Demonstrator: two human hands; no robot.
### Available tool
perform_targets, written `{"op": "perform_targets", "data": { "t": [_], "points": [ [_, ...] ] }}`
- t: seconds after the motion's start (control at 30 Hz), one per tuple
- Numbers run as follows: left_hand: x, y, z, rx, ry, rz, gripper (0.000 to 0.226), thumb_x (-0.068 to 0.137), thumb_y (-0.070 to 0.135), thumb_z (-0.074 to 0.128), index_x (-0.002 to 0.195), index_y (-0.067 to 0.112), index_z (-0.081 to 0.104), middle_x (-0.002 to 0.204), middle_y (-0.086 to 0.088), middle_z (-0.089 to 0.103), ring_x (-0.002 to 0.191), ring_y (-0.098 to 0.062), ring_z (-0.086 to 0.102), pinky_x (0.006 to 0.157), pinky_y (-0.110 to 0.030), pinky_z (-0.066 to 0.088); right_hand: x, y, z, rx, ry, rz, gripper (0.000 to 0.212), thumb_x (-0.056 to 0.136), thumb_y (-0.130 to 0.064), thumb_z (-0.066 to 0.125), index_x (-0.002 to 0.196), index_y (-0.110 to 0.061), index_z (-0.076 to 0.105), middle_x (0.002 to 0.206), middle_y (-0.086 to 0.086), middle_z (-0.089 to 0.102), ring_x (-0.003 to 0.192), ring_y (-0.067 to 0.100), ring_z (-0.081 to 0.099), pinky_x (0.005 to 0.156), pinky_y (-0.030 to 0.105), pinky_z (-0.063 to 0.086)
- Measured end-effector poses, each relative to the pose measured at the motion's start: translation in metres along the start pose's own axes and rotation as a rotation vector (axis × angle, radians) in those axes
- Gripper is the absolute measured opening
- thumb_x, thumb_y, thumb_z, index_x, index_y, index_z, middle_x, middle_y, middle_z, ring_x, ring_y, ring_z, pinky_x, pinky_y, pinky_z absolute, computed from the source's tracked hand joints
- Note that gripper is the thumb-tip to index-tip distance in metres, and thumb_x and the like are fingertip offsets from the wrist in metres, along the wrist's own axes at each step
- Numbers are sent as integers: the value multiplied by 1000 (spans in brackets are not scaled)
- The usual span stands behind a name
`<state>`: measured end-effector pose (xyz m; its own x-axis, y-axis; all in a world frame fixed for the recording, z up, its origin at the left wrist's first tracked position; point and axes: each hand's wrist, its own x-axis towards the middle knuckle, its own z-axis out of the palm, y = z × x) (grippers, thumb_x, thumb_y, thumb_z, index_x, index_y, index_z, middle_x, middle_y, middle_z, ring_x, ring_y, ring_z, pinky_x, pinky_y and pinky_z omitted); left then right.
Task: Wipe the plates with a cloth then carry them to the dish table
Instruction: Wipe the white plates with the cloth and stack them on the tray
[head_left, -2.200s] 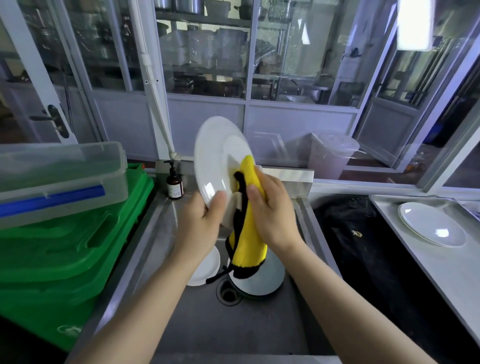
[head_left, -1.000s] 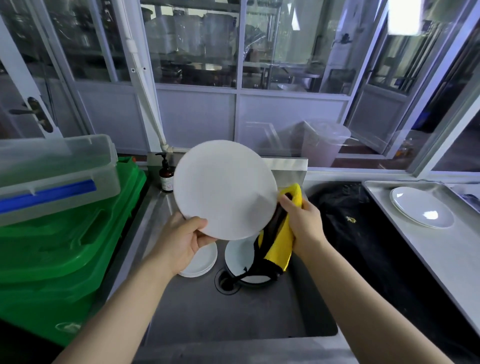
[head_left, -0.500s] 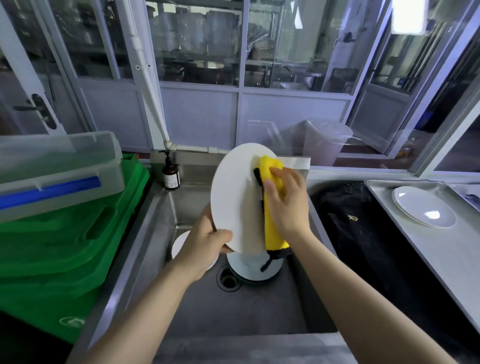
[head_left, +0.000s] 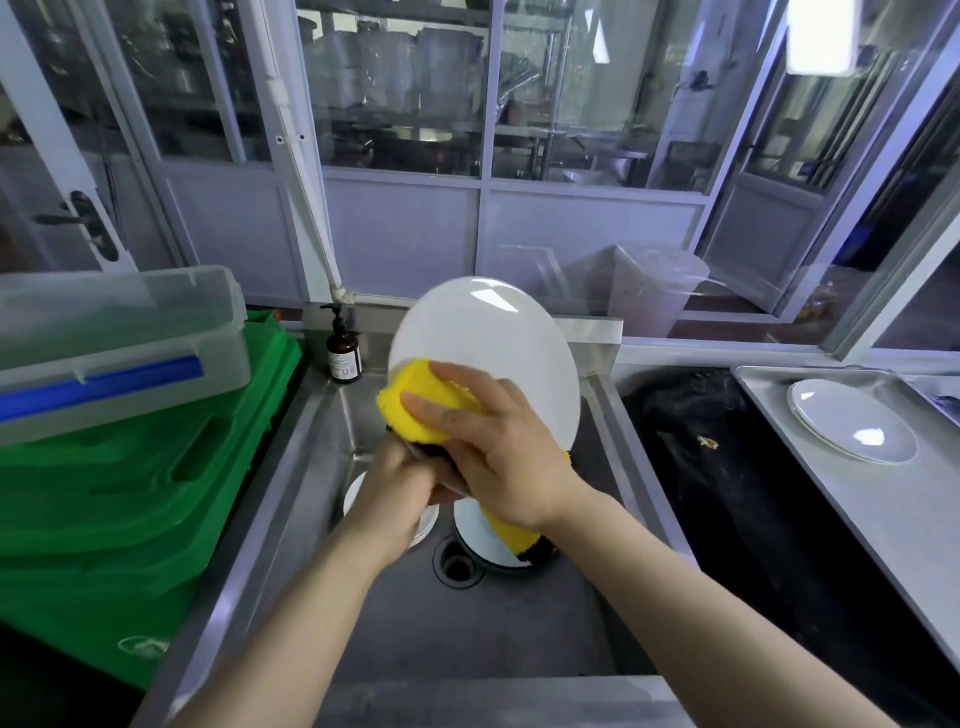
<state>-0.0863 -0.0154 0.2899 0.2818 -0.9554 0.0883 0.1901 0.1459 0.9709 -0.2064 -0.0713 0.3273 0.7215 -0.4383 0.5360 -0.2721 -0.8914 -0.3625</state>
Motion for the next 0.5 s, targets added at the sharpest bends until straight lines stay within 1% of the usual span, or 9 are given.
{"op": "perform_targets", "data": {
  "t": [0.07,0.17,0.23,0.27,0.3,0.33,0.37,0.43,0.5],
  "points": [
    [0,3,-6,-55,9,9,35,56,-8,48,76,11,70,77,-14,71,75,-26,71,60,-32,57,-4,-2,0,4,-61,-6,44,90,-10,51,130,-23,60,145,7,43,107,38,48,96,42,41],
    [-3,3,-15,-158,-20,0,33,59,-10,48,82,4,67,73,-15,70,68,-27,71,58,-33,57,-5,-4,-5,-11,-113,-18,41,90,-15,48,128,-24,61,144,6,44,108,37,47,95,44,43],
    [-5,5,-20,-169,-65,5,29,66,0,59,93,6,65,80,-12,72,73,-26,71,61,-35,57,-5,-4,-9,-41,-138,-44,40,92,-24,42,125,-24,64,142,8,47,106,38,50,93,43,44],
    [-5,6,-21,-185,-84,9,34,68,10,68,102,8,63,88,-11,73,79,-26,72,63,-37,57,-6,-3,-10,-52,-143,-56,42,91,-28,38,121,-23,67,140,9,49,104,39,51,92,43,45],
    [-5,6,-22,-201,-78,5,46,69,21,76,111,9,61,96,-11,73,87,-27,71,65,-39,58,-8,-2,-11,-61,-149,-64,45,90,-29,35,119,-23,69,139,9,50,103,40,52,90,43,46],
    [-4,7,-21,-221,-52,-8,54,71,32,79,117,11,60,104,-11,72,93,-28,70,65,-42,58,-10,0,-11,-73,-158,-66,44,89,-26,36,117,-23,70,139,9,51,102,41,52,88,44,47],
    [-2,6,-20,-241,-6,-17,52,76,38,75,120,13,60,109,-12,71,98,-29,69,65,-44,58,-14,2,-10,-85,-165,-66,42,89,-18,39,117,-23,70,139,9,51,101,41,52,86,45,49],
    [0,4,-19,-265,82,-20,35,84,32,61,116,19,64,111,-12,71,100,-31,68,66,-49,57,-22,10,-10,-100,-160,-58,43,85,-2,50,117,-23,70,139,7,51,101,41,54,81,48,51],
    [2,0,-17,-250,135,-11,27,87,18,60,112,27,65,109,-7,72,96,-26,69,65,-48,57,-30,20,-12,-123,-147,-46,47,81,5,59,115,-24,71,138,6,52,100,40,55,79,49,52]
  ]
}}
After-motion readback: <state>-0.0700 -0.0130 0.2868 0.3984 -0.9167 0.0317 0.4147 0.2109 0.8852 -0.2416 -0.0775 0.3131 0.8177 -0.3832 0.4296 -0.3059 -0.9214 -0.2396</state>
